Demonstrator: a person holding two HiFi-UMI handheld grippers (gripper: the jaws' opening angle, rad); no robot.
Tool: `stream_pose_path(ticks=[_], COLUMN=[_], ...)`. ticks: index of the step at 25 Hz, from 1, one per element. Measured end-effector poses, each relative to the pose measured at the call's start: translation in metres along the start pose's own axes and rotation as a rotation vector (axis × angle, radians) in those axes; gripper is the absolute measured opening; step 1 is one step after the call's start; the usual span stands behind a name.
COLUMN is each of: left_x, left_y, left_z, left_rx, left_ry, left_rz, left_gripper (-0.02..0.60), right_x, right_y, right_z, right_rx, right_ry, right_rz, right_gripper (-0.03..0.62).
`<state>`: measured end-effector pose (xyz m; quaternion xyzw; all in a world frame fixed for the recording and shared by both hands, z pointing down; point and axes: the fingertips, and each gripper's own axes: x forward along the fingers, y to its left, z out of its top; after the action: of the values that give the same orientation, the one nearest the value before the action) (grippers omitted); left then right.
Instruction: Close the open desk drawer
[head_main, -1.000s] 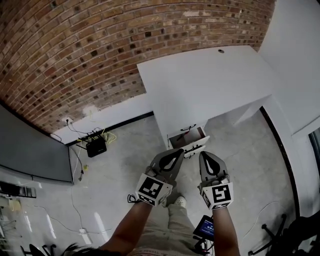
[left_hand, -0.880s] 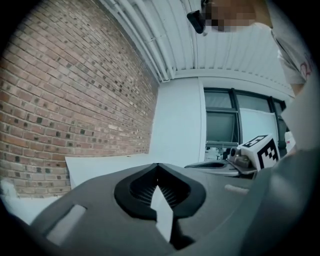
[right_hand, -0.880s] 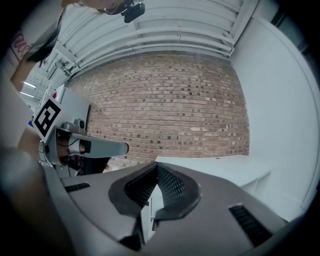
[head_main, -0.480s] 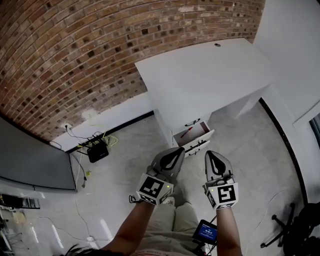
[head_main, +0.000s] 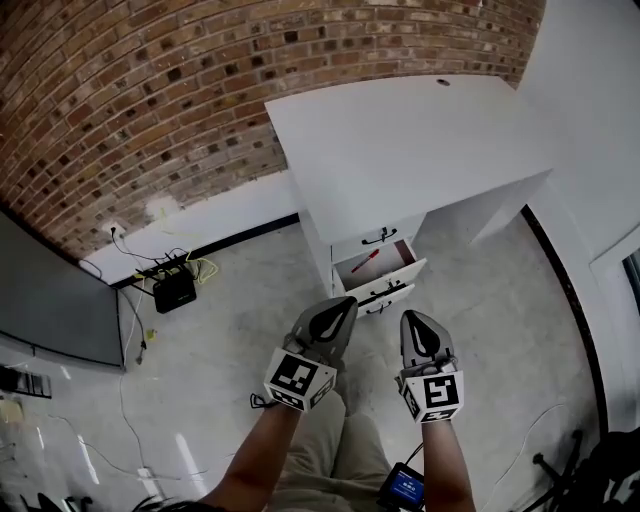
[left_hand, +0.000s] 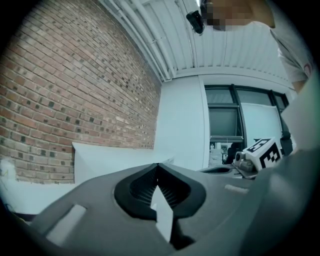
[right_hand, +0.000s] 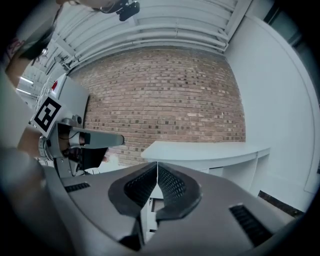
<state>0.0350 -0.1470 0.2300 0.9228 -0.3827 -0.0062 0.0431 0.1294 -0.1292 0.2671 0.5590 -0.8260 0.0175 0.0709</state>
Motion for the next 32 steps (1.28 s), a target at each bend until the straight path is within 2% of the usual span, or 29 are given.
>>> stream_pose_path(ticks=[3, 10, 12, 19, 22, 32], left_x=[0.012, 0.048, 0.057, 0.077, 0.079, 0.082], left_y=[0.003, 0.032, 0.042, 0.061, 0.064, 0.068], left_z=[-0.024, -0.113, -0.133, -0.196, -0.216, -0.268], left_rx=[-0.006, 0.022, 0.028, 0.065, 0.072, 0.109], left_ry=[-0.014, -0.048, -0.071, -0.12, -0.143, -0.166], left_rz=[0.005, -0.001, -0.004, -0.005, 0.004, 0.005], left_gripper=[0.005, 0.005, 0.005, 0.005, 0.005, 0.005], right_x=[0.014, 0.067, 0.083, 0.119, 0.13, 0.167], right_y=[-0.009, -0.024, -0.029, -0.04, -0.043, -0.062], right_z=[-0.03, -0.131, -0.16, -0.24, -0.27, -0.342], right_rx=[-0.011, -0.028, -0.03, -0.04, -0.056, -0.005], right_ry=[0.016, 0.0, -0.002, -0.011, 0.024, 0.048], right_rz=[0.011, 0.017, 0.018, 0.008, 0.014, -0.011], right_gripper=[0.012, 0.021, 0.081, 0.155, 0.183, 0.27])
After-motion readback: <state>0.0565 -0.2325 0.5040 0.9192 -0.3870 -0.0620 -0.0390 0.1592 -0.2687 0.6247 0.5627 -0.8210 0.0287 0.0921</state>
